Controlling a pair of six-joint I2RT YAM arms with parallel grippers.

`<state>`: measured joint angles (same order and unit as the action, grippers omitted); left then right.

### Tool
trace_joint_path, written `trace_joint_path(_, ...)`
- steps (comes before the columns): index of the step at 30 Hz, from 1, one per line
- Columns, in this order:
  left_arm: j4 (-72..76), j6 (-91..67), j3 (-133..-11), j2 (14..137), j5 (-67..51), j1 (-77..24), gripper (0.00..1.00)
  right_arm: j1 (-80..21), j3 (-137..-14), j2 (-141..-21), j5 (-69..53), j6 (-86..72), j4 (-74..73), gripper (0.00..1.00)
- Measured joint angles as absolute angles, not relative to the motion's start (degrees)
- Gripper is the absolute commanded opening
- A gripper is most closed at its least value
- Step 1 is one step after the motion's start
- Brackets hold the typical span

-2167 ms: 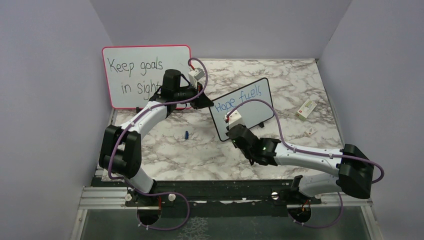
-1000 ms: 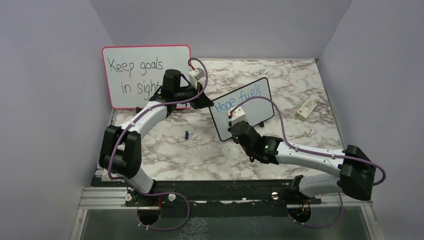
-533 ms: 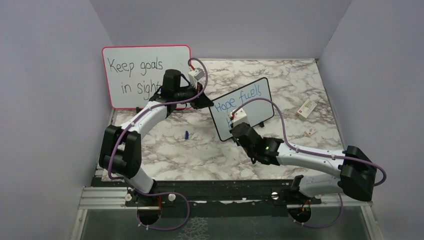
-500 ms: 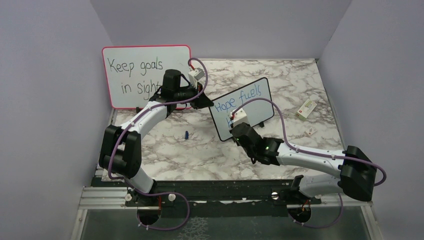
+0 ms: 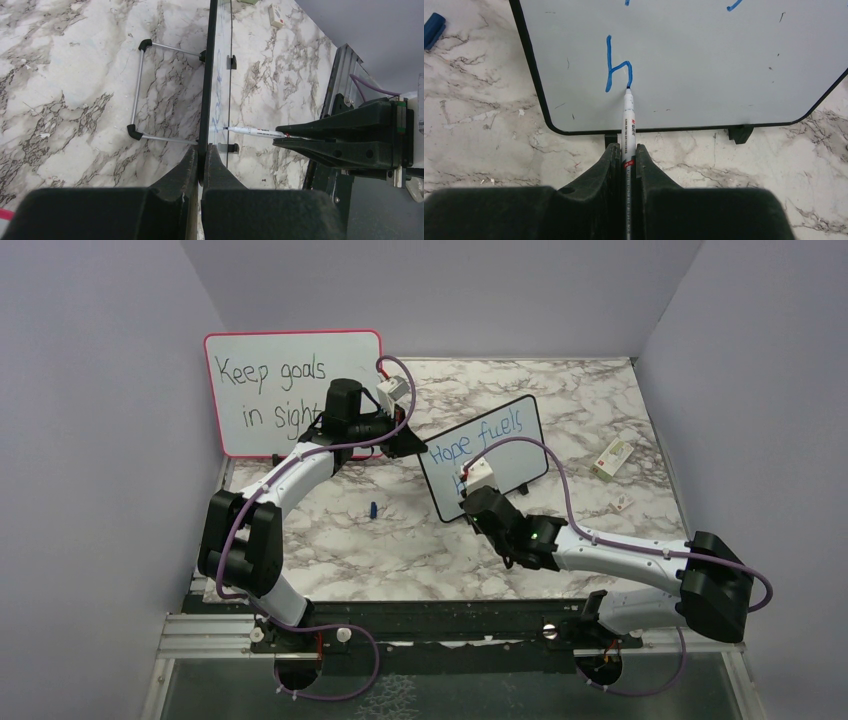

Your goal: Write a sentence on the whiteboard

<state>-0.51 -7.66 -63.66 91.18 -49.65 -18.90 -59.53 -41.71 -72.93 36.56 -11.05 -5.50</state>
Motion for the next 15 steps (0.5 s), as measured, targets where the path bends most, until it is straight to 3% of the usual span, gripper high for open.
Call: trace_joint_path(15, -0.58, -7.64, -63.72, 91.18, -49.63, -18.9, 0.0, -59.18, -41.21, -71.26, 35.42, -11.09, -6.52, 0.01)
